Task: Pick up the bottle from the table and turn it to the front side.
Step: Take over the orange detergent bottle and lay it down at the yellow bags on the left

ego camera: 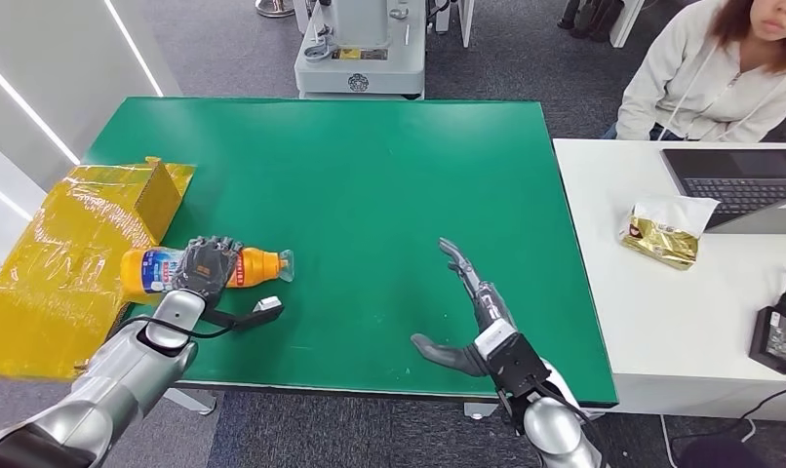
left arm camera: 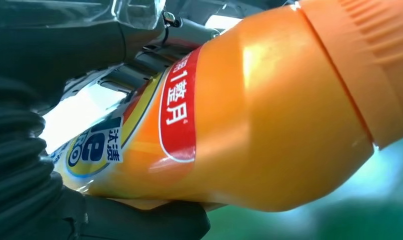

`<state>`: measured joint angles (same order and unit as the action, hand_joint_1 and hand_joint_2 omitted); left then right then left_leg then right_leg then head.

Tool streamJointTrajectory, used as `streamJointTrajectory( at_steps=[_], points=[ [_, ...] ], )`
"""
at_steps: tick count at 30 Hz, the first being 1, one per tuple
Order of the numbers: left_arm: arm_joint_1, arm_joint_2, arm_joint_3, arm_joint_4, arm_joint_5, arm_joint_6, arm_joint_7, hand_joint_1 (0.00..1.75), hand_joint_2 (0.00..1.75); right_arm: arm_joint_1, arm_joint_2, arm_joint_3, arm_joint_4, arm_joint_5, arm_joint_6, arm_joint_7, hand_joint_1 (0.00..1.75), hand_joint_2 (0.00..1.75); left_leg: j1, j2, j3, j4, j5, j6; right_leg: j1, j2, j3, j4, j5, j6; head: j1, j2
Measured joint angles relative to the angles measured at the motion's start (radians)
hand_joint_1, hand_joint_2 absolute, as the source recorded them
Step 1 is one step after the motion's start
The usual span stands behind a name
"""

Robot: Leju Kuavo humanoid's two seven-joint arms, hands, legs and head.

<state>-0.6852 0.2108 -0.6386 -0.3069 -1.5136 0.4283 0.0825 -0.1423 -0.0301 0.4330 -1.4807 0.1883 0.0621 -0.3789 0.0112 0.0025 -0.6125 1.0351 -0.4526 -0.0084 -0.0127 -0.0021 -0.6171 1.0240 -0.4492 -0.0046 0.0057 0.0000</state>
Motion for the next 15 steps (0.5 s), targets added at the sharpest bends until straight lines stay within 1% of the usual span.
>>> streamJointTrajectory(
  at_steps=[8, 15],
  points=[
    [0.008, 0.036, 0.000, 0.002, 0.000, -0.014, 0.034, 1.75, 1.75, 0.040, 0.000, 0.000, -0.013, 0.014, 0.005, 0.003, 0.00, 1.75, 0.000, 0.000, 0.000, -0.001, 0.000, 0.000, 0.000, 0.000, 0.000, 0.000, 0.000, 0.000, 0.000, 0.000],
    [0.002, 0.041, 0.000, 0.004, 0.000, -0.048, 0.034, 1.75, 1.75, 0.046, 0.001, -0.001, -0.022, 0.026, 0.019, 0.023, 0.00, 1.75, 0.000, 0.000, 0.002, -0.001, 0.000, 0.000, 0.000, 0.000, 0.001, 0.000, 0.000, 0.000, 0.000, 0.000]
  ],
)
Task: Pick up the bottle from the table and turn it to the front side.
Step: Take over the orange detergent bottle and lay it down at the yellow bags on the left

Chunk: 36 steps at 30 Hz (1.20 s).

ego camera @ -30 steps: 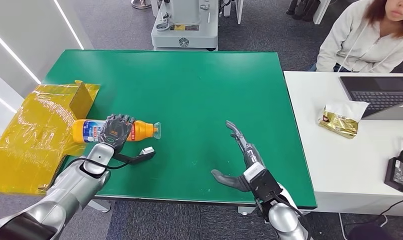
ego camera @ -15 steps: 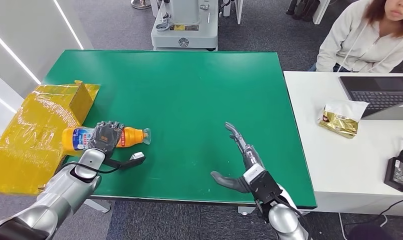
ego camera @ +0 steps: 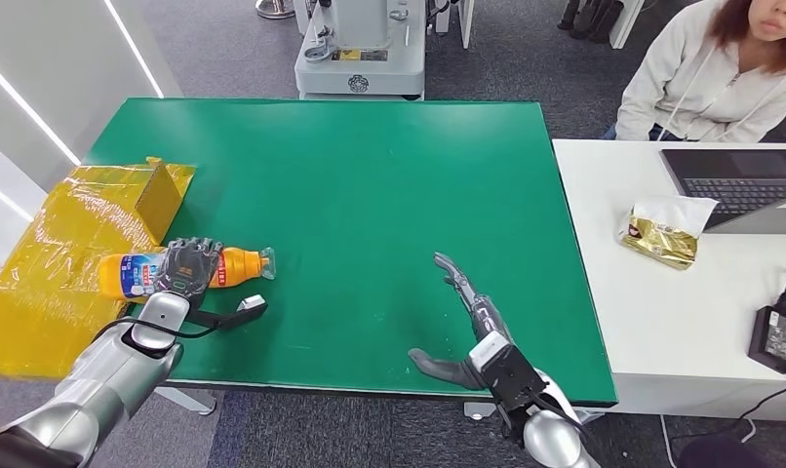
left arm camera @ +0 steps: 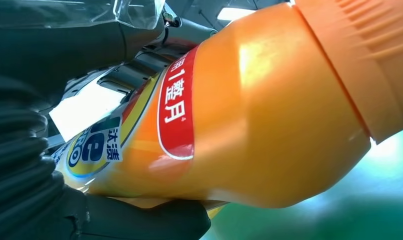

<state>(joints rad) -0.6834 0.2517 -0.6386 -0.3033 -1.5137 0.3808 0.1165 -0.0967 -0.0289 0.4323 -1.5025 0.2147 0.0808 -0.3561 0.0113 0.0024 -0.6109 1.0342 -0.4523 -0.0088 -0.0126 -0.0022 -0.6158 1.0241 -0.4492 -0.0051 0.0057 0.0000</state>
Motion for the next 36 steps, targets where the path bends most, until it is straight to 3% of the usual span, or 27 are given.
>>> streamJointTrajectory(
  at_steps=[15, 26, 27, 31, 36],
  points=[
    [-0.004, 0.034, 0.006, 0.005, 0.003, -0.044, 0.021, 1.75, 1.75, 0.049, 0.003, 0.000, -0.013, 0.016, 0.018, 0.006, 0.00, 1.75, 0.000, 0.000, 0.002, -0.001, 0.000, -0.001, 0.000, 0.000, 0.001, 0.000, 0.000, 0.000, 0.000, 0.000],
    [0.010, 0.051, 0.076, 0.013, 0.014, -0.052, 0.064, 1.74, 1.75, 0.083, 0.003, 0.000, -0.033, 0.036, 0.029, 0.005, 0.00, 1.75, 0.000, 0.000, 0.002, -0.001, 0.000, -0.001, 0.000, 0.000, 0.001, 0.000, 0.000, -0.001, 0.000, 0.000],
    [0.012, 0.052, 0.082, 0.013, 0.017, -0.053, 0.068, 1.68, 1.75, 0.085, 0.003, 0.000, -0.034, 0.037, 0.032, 0.005, 0.00, 1.75, 0.000, 0.000, 0.002, -0.001, 0.000, -0.001, 0.000, 0.000, 0.001, 0.000, 0.000, -0.001, 0.000, 0.000],
    [0.018, 0.054, 0.105, 0.013, 0.022, -0.062, 0.080, 0.08, 1.75, 0.087, 0.004, 0.000, -0.035, 0.047, 0.037, 0.006, 0.00, 1.75, 0.000, 0.000, 0.002, -0.001, 0.000, -0.001, 0.000, 0.000, 0.001, 0.000, 0.000, -0.001, 0.000, 0.000],
    [0.022, 0.051, 0.127, 0.019, 0.023, -0.078, 0.085, 0.00, 1.75, 0.086, 0.006, 0.000, -0.040, 0.053, 0.041, 0.009, 0.00, 1.75, 0.000, 0.000, 0.002, -0.001, 0.000, -0.001, 0.000, 0.000, 0.001, 0.000, 0.000, -0.001, 0.000, 0.000]
  ],
)
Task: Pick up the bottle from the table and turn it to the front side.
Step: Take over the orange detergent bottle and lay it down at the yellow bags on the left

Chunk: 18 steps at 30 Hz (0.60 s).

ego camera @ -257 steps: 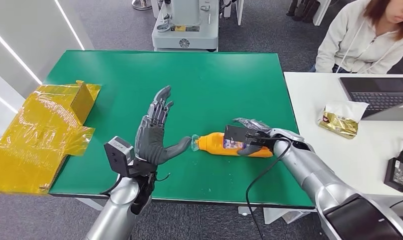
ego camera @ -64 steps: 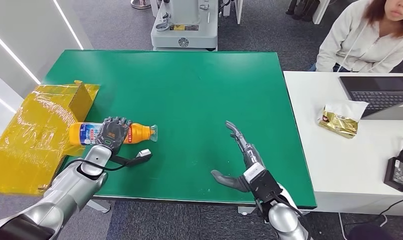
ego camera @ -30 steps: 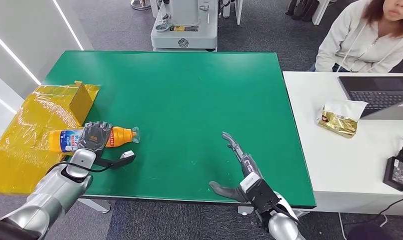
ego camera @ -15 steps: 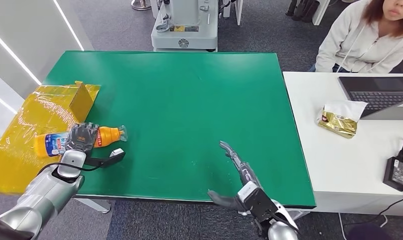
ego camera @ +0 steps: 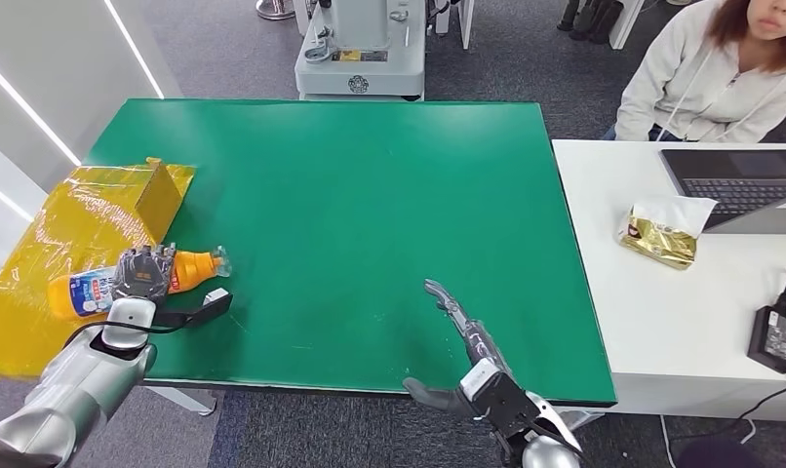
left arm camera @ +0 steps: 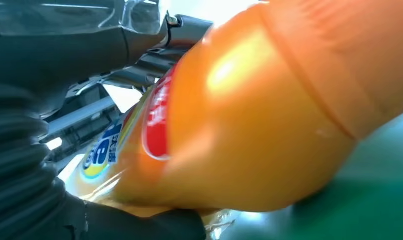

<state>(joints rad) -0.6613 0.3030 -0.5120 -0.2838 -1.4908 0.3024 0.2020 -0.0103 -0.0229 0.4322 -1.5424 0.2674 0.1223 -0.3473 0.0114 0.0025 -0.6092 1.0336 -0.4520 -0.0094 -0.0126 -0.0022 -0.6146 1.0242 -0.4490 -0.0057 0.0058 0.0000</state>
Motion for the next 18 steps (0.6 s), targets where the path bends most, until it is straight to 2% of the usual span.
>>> streamJointTrajectory(
  at_steps=[18],
  points=[
    [0.010, -0.014, 0.022, 0.004, -0.014, 0.000, 0.014, 0.00, 1.75, -0.002, 0.000, -0.004, -0.003, 0.011, 0.019, 0.009, 0.00, 1.75, 0.000, 0.000, 0.000, 0.000, 0.000, 0.000, 0.000, 0.000, 0.000, 0.000, 0.000, 0.000, 0.000, 0.000]
  ],
)
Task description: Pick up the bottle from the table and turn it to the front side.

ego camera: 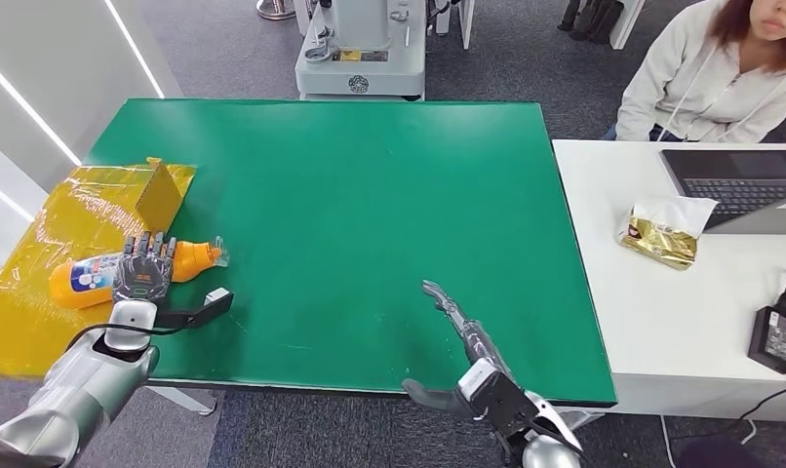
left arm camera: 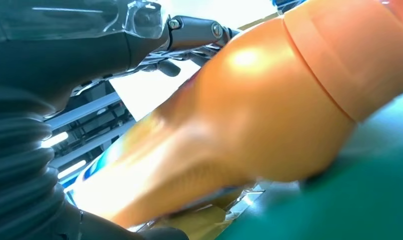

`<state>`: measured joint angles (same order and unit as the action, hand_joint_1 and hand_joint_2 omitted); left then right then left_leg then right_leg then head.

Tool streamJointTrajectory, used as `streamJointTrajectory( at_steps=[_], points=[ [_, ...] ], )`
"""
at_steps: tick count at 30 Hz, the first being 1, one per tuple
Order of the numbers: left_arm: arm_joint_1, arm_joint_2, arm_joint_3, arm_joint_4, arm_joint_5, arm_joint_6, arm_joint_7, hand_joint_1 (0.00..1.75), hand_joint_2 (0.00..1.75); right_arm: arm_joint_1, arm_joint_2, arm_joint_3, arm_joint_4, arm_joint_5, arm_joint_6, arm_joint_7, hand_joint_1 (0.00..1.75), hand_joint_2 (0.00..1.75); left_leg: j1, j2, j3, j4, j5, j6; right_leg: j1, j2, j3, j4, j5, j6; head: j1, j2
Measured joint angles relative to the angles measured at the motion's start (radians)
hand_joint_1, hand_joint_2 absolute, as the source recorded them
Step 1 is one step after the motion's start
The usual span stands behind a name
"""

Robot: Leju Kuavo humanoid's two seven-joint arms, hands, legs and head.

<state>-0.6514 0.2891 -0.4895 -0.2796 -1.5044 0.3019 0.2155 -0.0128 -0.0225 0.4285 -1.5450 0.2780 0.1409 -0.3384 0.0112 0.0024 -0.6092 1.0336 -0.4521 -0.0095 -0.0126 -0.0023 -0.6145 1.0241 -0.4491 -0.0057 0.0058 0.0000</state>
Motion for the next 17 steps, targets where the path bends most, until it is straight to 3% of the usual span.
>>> streamJointTrajectory(
  at_steps=[6, 9, 11, 13, 16, 17],
  points=[
    [0.005, -0.014, 0.011, 0.000, 0.001, 0.041, -0.006, 0.00, 1.75, -0.001, 0.001, -0.008, 0.001, 0.001, 0.006, 0.005, 0.00, 1.75, 0.000, 0.000, 0.000, 0.000, 0.000, 0.000, 0.000, 0.000, 0.000, 0.000, 0.000, 0.000, 0.000, 0.000],
    [0.019, -0.042, 0.040, 0.000, 0.039, 0.158, -0.047, 0.00, 1.75, 0.003, 0.006, -0.014, 0.002, 0.001, 0.014, 0.006, 0.00, 1.75, 0.000, -0.001, 0.000, 0.000, 0.000, 0.000, 0.000, -0.002, 0.000, -0.001, 0.000, 0.000, 0.000, 0.000],
    [0.037, -0.079, 0.084, -0.012, 0.122, 0.275, -0.142, 0.00, 1.75, 0.010, 0.008, -0.016, 0.001, 0.001, 0.014, 0.006, 0.00, 1.75, 0.000, -0.001, 0.000, 0.001, 0.000, 0.000, 0.000, -0.002, 0.000, -0.001, 0.000, 0.000, 0.000, 0.000],
    [0.064, -0.133, 0.160, -0.056, 0.247, 0.355, -0.310, 0.00, 1.75, 0.020, 0.008, -0.017, 0.001, 0.000, 0.012, 0.006, 0.00, 1.75, -0.001, -0.001, -0.001, 0.001, 0.000, 0.000, -0.001, -0.002, 0.000, -0.001, 0.000, 0.001, 0.000, 0.000],
    [0.103, -0.247, 0.310, -0.159, 0.464, 0.388, -0.611, 0.00, 1.75, 0.023, 0.009, -0.019, 0.004, -0.012, 0.012, 0.006, 0.00, 1.75, -0.002, -0.001, -0.002, 0.001, -0.001, 0.001, -0.001, -0.001, 0.000, -0.002, 0.000, 0.001, 0.000, 0.000],
    [0.108, -0.267, 0.334, -0.177, 0.500, 0.389, -0.657, 0.00, 1.75, 0.022, 0.009, -0.020, 0.005, -0.015, 0.012, 0.006, 0.00, 1.75, -0.002, -0.001, -0.002, 0.001, -0.001, 0.001, -0.002, -0.001, 0.000, -0.002, 0.000, 0.001, 0.000, 0.000]
  ],
)
